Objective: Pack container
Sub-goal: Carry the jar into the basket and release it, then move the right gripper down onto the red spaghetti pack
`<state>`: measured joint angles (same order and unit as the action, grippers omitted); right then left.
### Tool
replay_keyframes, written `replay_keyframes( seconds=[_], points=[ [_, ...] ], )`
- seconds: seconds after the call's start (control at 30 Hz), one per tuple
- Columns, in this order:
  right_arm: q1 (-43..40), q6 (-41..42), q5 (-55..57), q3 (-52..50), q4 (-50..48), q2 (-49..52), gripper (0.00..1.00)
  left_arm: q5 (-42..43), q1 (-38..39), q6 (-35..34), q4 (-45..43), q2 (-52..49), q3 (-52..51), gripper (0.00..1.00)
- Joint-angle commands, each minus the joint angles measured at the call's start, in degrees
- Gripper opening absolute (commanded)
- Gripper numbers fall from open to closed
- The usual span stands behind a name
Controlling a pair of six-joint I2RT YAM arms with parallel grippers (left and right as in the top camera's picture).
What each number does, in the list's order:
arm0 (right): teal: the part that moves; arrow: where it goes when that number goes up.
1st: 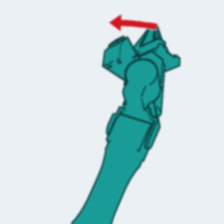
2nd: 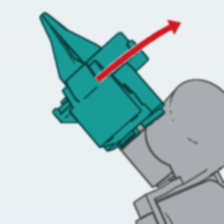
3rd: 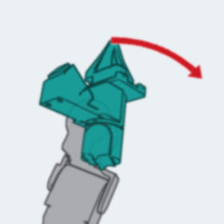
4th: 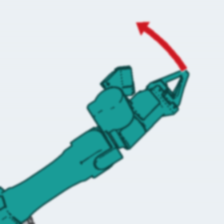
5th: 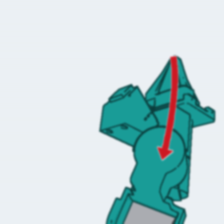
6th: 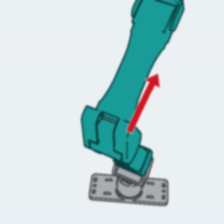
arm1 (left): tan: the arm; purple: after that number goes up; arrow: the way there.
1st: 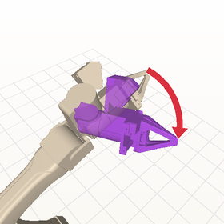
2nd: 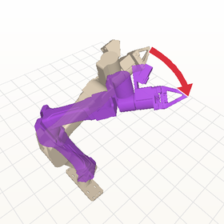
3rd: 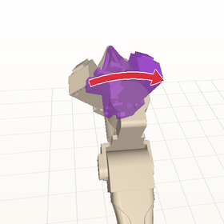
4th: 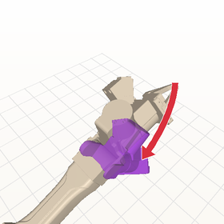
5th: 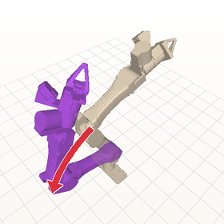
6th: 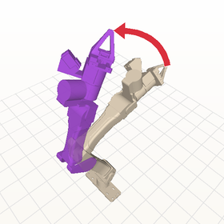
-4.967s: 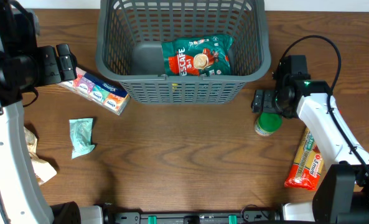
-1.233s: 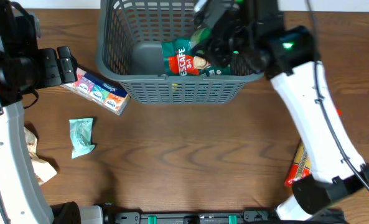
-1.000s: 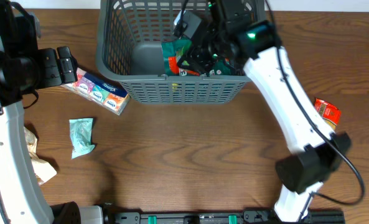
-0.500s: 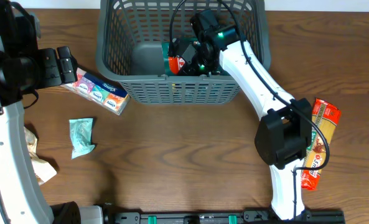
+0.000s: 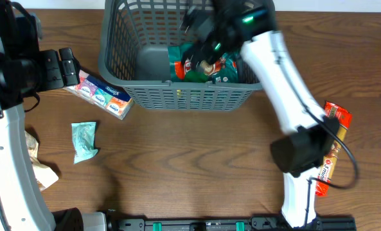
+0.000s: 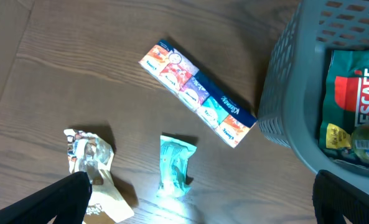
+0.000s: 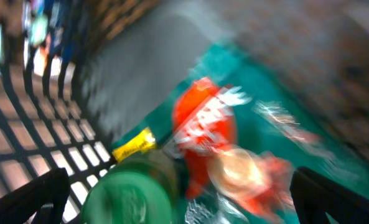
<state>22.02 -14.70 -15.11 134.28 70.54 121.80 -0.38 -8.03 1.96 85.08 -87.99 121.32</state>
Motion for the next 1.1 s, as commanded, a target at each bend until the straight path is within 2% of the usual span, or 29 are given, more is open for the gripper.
replay_keyframes(
  seconds=[0.0,0.1,0.23,0.33,0.47,0.7,0.8,0.93,1.07],
  points=[
    [-7.89,18.47,11.69,9.64,5.68,-7.54,0.99,-0.04,-0.13,0.37,0.17,-0.11,-0.13,0.99],
    [-15.61,26.56,17.03,14.34,13.7,-10.16,0.99,-0.04,-0.13,0.37,0.17,-0.11,-0.13,0.99],
    [-25.88,37.05,22.88,15.02,24.79,-13.84,0.99,-0.04,-0.13,0.09,0.15,-0.11,-0.13,0.98],
    [-31.71,36.74,17.79,12.57,26.77,-16.72,0.99,-0.04,-0.13,-0.31,0.15,-0.11,-0.13,0.99],
    [-34.49,37.66,18.51,5.01,26.8,-22.82,0.99,-0.02,-0.13,-0.31,0.2,-0.11,-0.13,0.99],
    [-36.39,43.19,25.55,-23.82,26.71,-39.67,0.99,-0.02,-0.13,-0.33,0.2,-0.11,-0.13,0.99],
    [-38.07,46.4,29.03,-37.18,23.63,-45.99,0.99,-0.02,-0.13,-0.33,0.15,-0.11,-0.13,0.99],
    [-42.27,46.07,28.04,-54.14,13.62,-51.3,0.99,-0.02,-0.13,-0.35,0.15,-0.11,-0.13,0.99],
    [-46.99,37.81,23.85,-67.17,3.26,-51.39,0.99,-0.02,-0.13,-0.35,0.13,-0.11,-0.13,0.99]
  ],
)
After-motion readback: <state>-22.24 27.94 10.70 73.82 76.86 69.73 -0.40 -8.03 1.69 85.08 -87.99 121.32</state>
